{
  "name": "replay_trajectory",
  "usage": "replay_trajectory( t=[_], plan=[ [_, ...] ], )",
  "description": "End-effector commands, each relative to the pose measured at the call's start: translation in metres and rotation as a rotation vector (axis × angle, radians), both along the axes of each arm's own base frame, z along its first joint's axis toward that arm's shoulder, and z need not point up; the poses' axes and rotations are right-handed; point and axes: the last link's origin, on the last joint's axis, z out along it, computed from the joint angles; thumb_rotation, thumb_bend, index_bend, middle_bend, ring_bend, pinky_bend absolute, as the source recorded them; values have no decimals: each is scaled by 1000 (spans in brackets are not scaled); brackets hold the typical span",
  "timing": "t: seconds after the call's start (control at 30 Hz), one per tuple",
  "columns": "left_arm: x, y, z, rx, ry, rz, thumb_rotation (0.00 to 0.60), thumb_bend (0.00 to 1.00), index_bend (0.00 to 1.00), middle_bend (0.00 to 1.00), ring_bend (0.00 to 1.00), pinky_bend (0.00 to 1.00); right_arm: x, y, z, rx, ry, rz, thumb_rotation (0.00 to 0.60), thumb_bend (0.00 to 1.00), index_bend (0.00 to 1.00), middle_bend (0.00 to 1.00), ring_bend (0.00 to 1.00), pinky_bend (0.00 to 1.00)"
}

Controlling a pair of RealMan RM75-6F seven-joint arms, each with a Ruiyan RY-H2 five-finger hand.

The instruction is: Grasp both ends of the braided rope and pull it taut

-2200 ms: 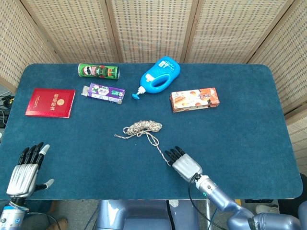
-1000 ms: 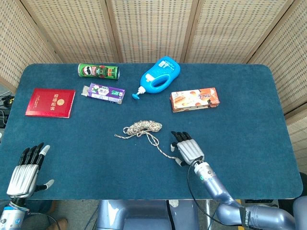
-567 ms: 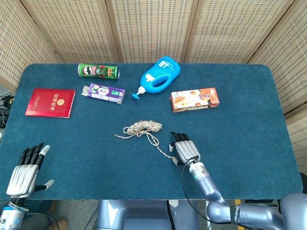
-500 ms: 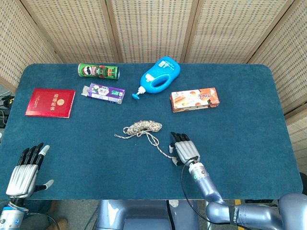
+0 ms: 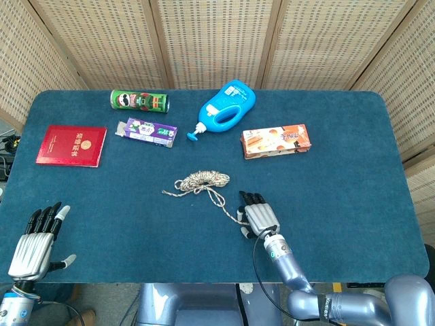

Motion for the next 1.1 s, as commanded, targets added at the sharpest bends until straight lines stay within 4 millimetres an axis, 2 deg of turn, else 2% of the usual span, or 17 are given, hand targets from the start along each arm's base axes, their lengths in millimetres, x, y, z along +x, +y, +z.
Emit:
replay_trajectory(
  t=[0.03,0.47,0.67,0.87,0.97,1.1],
  plan=[
    [0,0,0,1,-2,-4,600,0,0,0,0,0,-1,-1,0,-9,8,8,600,348,480,0,0,35],
    [-1,-1,1,-3,-4,-2,600,0,0,0,0,0,-6,-3,-6,-30,43,41,600,355,559,0,0,35],
    [-1,-1,1,-3,-6,-3,600,0,0,0,0,0,-7,-3,-6,-40,46,54,600,408,633,0,0,39],
    [-1,0,0,-5,-2,-3,600,0,0,0,0,0,-5,-4,-4,-45,33,58,600,443,646,0,0,39],
    [1,5,-2,-10,-8,-9,600,0,0,0,0,0,-2,-4,0,-54,26,73,600,442,647,0,0,39],
    [8,22,-2,-34,-19,-40,600,0,0,0,0,0,1,-4,4,-61,30,90,600,443,647,0,0,39]
  ],
)
